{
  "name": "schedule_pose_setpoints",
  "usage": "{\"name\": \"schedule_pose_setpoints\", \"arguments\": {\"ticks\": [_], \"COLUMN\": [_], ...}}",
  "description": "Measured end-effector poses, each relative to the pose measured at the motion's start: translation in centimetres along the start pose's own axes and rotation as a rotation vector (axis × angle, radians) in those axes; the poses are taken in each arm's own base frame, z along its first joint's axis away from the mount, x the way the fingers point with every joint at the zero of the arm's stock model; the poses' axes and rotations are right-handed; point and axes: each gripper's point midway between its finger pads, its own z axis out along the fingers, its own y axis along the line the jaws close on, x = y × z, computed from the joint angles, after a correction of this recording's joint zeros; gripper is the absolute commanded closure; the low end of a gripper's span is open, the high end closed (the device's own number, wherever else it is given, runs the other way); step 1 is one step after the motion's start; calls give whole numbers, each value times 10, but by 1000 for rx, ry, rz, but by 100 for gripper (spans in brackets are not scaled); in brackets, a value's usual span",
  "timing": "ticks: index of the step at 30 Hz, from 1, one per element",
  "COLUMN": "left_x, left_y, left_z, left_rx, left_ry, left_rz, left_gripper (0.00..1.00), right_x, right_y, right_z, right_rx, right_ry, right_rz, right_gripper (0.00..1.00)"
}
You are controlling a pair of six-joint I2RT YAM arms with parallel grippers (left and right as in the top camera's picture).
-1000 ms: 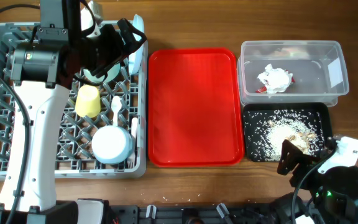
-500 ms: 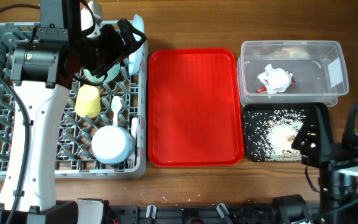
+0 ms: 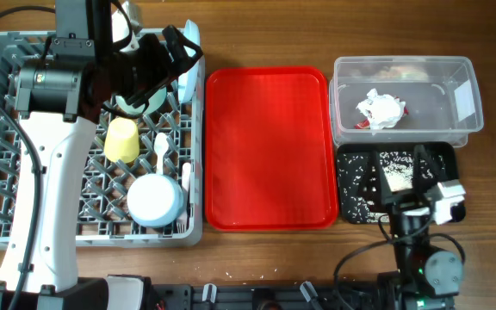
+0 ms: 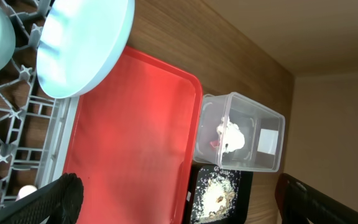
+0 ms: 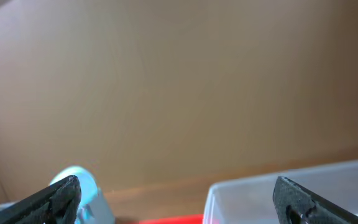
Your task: Sort waste into correct bins and load items into the dishwasher rack
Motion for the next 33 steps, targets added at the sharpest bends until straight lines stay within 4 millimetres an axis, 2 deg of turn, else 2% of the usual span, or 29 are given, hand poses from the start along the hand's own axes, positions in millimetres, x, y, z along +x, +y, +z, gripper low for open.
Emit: {"name": "schedule_pose_setpoints", "arguments": {"ticks": [3,6,8,9,16,25,33], "left_x": [0,0,0,0,0,0,0], "left_y": [0,0,0,0,0,0,0], "left_z": [0,0,0,0,0,0,0], "left_rx": [0,0,0,0,0,0,0], "left_ry": [0,-1,0,0,0,0,0], "left_rz": [0,1,0,0,0,0,0], "left_gripper": [0,0,0,0,0,0,0], "right_x": [37,56,78,80,80,70,70], "right_y": [-12,-18,-25,-24,-24,-54,-55], "right_z": [-2,-5,-10,-11,-11,-13,-13], "right_rx": [32,56,82,74,47,165,153], "right_ry": [107,180,271,283,289,267,275], "right_rz": [7,5,-20,-48,-190,-271,-375], "right_gripper": [0,0,0,0,0,0,0]}}
